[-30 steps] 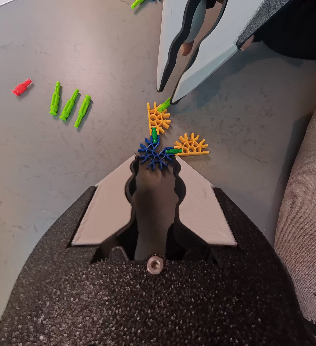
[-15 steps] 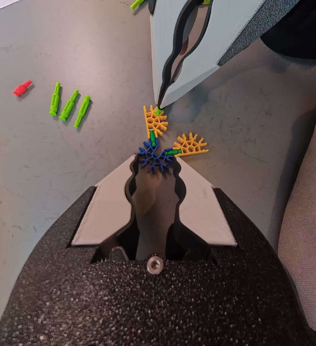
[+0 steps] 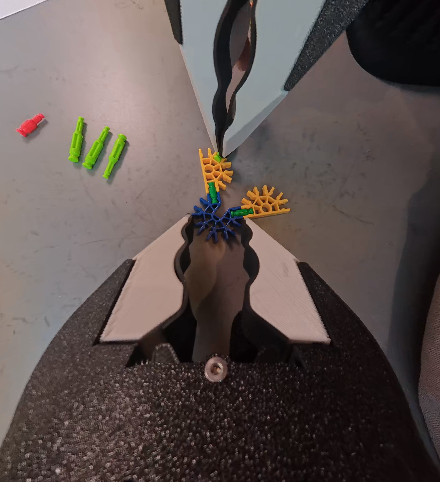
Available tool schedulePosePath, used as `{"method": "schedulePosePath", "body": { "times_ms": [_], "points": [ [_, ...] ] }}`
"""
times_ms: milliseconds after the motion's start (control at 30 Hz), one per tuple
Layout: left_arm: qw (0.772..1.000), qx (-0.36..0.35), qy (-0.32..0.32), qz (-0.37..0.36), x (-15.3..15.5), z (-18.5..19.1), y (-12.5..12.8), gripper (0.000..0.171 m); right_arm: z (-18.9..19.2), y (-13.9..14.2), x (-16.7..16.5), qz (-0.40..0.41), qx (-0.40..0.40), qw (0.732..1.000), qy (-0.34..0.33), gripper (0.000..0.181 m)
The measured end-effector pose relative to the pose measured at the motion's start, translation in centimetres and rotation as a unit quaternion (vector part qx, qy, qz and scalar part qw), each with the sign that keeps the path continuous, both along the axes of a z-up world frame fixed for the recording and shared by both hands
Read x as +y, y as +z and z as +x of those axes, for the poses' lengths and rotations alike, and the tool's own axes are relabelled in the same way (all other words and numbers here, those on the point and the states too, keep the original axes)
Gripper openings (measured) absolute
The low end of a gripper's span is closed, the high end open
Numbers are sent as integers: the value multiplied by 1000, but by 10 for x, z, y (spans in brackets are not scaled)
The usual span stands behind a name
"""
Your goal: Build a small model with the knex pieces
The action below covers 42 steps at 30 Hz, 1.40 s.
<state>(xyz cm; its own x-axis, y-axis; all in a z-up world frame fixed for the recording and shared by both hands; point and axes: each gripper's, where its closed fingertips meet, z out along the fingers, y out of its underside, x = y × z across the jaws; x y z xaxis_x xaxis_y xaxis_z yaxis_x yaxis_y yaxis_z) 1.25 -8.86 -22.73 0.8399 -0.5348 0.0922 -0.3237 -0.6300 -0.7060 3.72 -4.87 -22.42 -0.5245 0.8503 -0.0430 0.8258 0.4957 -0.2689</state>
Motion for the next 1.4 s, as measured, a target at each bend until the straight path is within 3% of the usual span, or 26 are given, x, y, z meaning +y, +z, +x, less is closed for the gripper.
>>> {"method": "schedulePosePath", "body": {
  "times_ms": [133, 300, 400, 533, 600, 733, 900, 1000, 1100, 1167, 1233, 1333, 1400],
  "points": [
    [1000, 3, -4, 5, 0, 0, 0, 36, -3, -1, 0, -27, -28, 999, -23, 0],
    [1000, -4, -4, 2, 0, -1, 0, 36, -2, -1, 1, -5, -15, 1000, -19, 0],
    [1000, -7, -10, 1, -1, 0, 1, 36, -2, 3, 4, -36, 21, 998, -41, 0],
    [1000, -2, -25, 5, -1, -1, 1, 36, -35, 37, 29, -77, 156, 980, -93, 10],
    [999, -3, -34, 8, -2, -1, 1, 37, -45, 34, 39, -49, 186, 979, -69, 13],
    [999, -2, -46, 13, -3, -2, 1, 37, -57, 11, 41, -32, 168, 985, -28, 18],
    [999, -3, -51, 12, -4, -3, 1, 38, -68, -3, 42, -40, 143, 989, -17, 9],
    [999, -30, -36, 13, -2, -12, 8, 43, -66, -2, 39, -57, 142, 988, -12, 3],
    [996, -73, 11, 48, 10, -29, 28, 39, -60, 17, 23, -102, 190, 976, -16, 3],
    [991, -105, 38, 77, 17, -34, 43, 36, -58, 39, 10, -162, 235, 956, -60, 3],
    [978, -178, 43, 98, 19, -28, 62, 30, -57, 69, -6, -250, 302, 914, -110, 3],
    [938, -328, 24, 113, 16, -8, 97, 25, -49, 116, -23, -377, 398, 820, -168, 3],
    [915, -378, 5, 139, 12, 2, 117, 24, -43, 137, -29, -446, 435, 756, -201, 3]
  ]
}}
